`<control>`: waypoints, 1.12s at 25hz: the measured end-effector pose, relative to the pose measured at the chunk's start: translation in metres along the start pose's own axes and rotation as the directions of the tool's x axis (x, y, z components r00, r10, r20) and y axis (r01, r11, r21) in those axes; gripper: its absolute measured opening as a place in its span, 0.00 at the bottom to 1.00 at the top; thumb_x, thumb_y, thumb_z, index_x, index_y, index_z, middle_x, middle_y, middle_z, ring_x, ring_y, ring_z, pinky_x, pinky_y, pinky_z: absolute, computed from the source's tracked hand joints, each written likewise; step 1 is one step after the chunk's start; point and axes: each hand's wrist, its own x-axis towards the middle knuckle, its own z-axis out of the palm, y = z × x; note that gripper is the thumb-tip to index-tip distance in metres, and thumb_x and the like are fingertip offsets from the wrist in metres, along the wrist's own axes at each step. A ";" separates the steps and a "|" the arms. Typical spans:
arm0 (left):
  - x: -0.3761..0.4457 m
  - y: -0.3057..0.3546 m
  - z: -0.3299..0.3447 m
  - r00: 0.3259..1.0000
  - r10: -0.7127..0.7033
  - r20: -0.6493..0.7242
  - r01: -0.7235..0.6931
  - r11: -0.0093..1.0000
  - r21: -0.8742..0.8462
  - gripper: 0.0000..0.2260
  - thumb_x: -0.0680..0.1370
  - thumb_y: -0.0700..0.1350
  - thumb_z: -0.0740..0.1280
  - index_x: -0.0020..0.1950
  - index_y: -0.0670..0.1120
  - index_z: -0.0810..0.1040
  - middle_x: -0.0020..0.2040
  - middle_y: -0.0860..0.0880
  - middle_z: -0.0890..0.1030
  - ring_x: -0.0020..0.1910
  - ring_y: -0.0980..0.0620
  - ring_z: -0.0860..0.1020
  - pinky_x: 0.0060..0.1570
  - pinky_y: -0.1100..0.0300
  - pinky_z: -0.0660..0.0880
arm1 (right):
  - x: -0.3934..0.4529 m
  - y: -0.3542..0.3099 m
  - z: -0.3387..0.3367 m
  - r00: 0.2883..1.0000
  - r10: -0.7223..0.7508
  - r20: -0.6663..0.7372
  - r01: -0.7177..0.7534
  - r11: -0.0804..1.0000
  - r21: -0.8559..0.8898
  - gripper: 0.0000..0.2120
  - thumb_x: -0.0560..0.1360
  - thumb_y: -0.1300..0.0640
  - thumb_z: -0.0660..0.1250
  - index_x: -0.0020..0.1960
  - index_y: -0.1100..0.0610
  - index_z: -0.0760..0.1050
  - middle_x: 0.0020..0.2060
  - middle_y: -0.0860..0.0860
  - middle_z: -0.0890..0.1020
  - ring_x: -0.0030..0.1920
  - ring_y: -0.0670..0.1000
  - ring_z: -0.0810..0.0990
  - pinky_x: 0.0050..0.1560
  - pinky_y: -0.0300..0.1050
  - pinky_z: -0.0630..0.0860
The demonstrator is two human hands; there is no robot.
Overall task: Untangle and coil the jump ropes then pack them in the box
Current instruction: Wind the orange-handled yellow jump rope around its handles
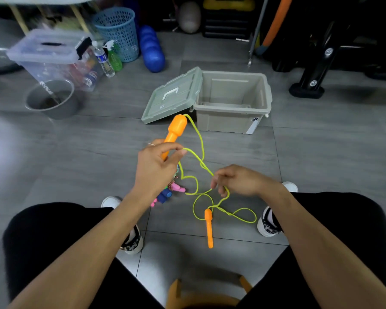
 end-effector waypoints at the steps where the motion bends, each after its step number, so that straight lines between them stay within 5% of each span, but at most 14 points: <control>1: 0.000 0.001 -0.001 0.999 -0.041 -0.017 0.041 0.998 -0.039 0.02 0.74 0.44 0.72 0.42 0.51 0.83 0.44 0.53 0.80 0.36 0.54 0.75 0.35 0.67 0.68 | 0.003 0.005 0.001 0.999 0.052 0.014 -0.051 0.997 -0.050 0.14 0.82 0.58 0.54 0.43 0.53 0.76 0.33 0.50 0.79 0.35 0.47 0.77 0.47 0.43 0.73; 4: 0.002 -0.008 -0.003 0.982 -0.191 -0.013 0.191 0.981 0.046 0.05 0.74 0.45 0.72 0.39 0.53 0.82 0.39 0.53 0.81 0.37 0.54 0.77 0.36 0.66 0.69 | 0.008 0.002 0.002 0.969 0.034 -0.244 -0.063 0.991 -0.115 0.12 0.79 0.59 0.58 0.39 0.53 0.75 0.29 0.47 0.78 0.30 0.43 0.76 0.39 0.40 0.72; 7: -0.003 -0.017 -0.001 0.872 -0.409 0.268 0.321 0.892 0.317 0.06 0.75 0.42 0.70 0.40 0.51 0.81 0.35 0.57 0.79 0.32 0.62 0.80 0.29 0.68 0.70 | 0.003 -0.015 -0.005 0.788 -0.133 -0.601 0.168 0.986 0.002 0.09 0.78 0.57 0.63 0.42 0.59 0.78 0.25 0.45 0.73 0.28 0.45 0.72 0.34 0.41 0.69; 9: -0.008 -0.015 0.003 0.841 -0.387 0.378 0.306 0.917 0.257 0.05 0.74 0.41 0.72 0.49 0.47 0.83 0.44 0.54 0.80 0.38 0.61 0.82 0.34 0.72 0.71 | -0.004 -0.024 -0.010 0.787 -0.216 -0.578 0.248 0.968 -0.025 0.09 0.78 0.57 0.64 0.43 0.58 0.80 0.23 0.45 0.70 0.27 0.44 0.68 0.30 0.34 0.64; 11: -0.009 -0.010 0.006 0.923 -0.156 0.352 0.113 0.984 0.141 0.11 0.71 0.45 0.76 0.53 0.49 0.84 0.49 0.51 0.80 0.43 0.51 0.82 0.44 0.64 0.74 | -0.008 -0.028 -0.008 0.858 -0.275 -0.434 0.256 0.961 -0.103 0.09 0.77 0.58 0.64 0.44 0.59 0.81 0.24 0.47 0.71 0.27 0.43 0.67 0.30 0.33 0.62; 14: -0.010 -0.003 0.008 0.923 0.062 0.381 -0.083 0.996 0.038 0.05 0.72 0.46 0.75 0.47 0.50 0.85 0.44 0.49 0.80 0.38 0.47 0.79 0.37 0.60 0.75 | -0.010 -0.030 -0.002 0.893 -0.318 -0.318 0.303 0.948 -0.096 0.09 0.78 0.58 0.64 0.45 0.61 0.81 0.26 0.48 0.71 0.27 0.44 0.67 0.30 0.34 0.62; 18: -0.004 0.009 0.004 0.979 -0.064 0.195 0.086 0.991 -0.106 0.05 0.75 0.40 0.71 0.42 0.48 0.83 0.41 0.48 0.78 0.31 0.56 0.77 0.31 0.71 0.72 | -0.004 -0.018 -0.003 0.944 -0.169 -0.285 0.201 0.976 0.088 0.09 0.80 0.58 0.61 0.44 0.56 0.78 0.33 0.52 0.79 0.33 0.45 0.75 0.37 0.41 0.73; 21: 0.010 0.004 -0.008 0.985 -0.174 0.008 0.173 0.972 -0.159 0.06 0.76 0.40 0.70 0.41 0.50 0.82 0.32 0.56 0.78 0.28 0.63 0.71 0.33 0.71 0.68 | 0.000 -0.001 -0.001 0.983 -0.008 -0.182 -0.007 0.997 -0.078 0.10 0.80 0.59 0.58 0.44 0.52 0.76 0.33 0.45 0.77 0.37 0.47 0.76 0.38 0.35 0.71; 23: 0.015 -0.009 -0.014 0.957 -0.279 0.079 0.281 0.959 -0.025 0.10 0.75 0.42 0.70 0.37 0.55 0.81 0.28 0.58 0.77 0.29 0.61 0.73 0.35 0.65 0.69 | 0.002 0.000 0.001 0.968 0.004 -0.250 -0.050 0.983 -0.177 0.10 0.79 0.58 0.59 0.45 0.53 0.78 0.33 0.43 0.75 0.38 0.49 0.75 0.35 0.33 0.68; 26: 0.009 -0.029 -0.009 0.836 -0.452 0.311 0.280 0.839 0.467 0.09 0.74 0.45 0.71 0.35 0.56 0.80 0.39 0.51 0.80 0.39 0.53 0.76 0.40 0.64 0.68 | 0.000 -0.013 -0.002 0.899 -0.141 -0.414 0.109 0.989 -0.100 0.09 0.79 0.57 0.61 0.46 0.58 0.79 0.33 0.54 0.78 0.36 0.53 0.76 0.37 0.42 0.70; 28: 0.001 -0.025 -0.004 0.822 -0.426 0.378 0.252 0.867 0.431 0.03 0.73 0.46 0.73 0.45 0.53 0.83 0.46 0.51 0.80 0.44 0.54 0.76 0.42 0.67 0.68 | -0.005 -0.023 -0.005 0.881 -0.211 -0.423 0.204 0.977 -0.062 0.09 0.78 0.57 0.63 0.45 0.58 0.80 0.30 0.54 0.76 0.30 0.47 0.71 0.33 0.40 0.67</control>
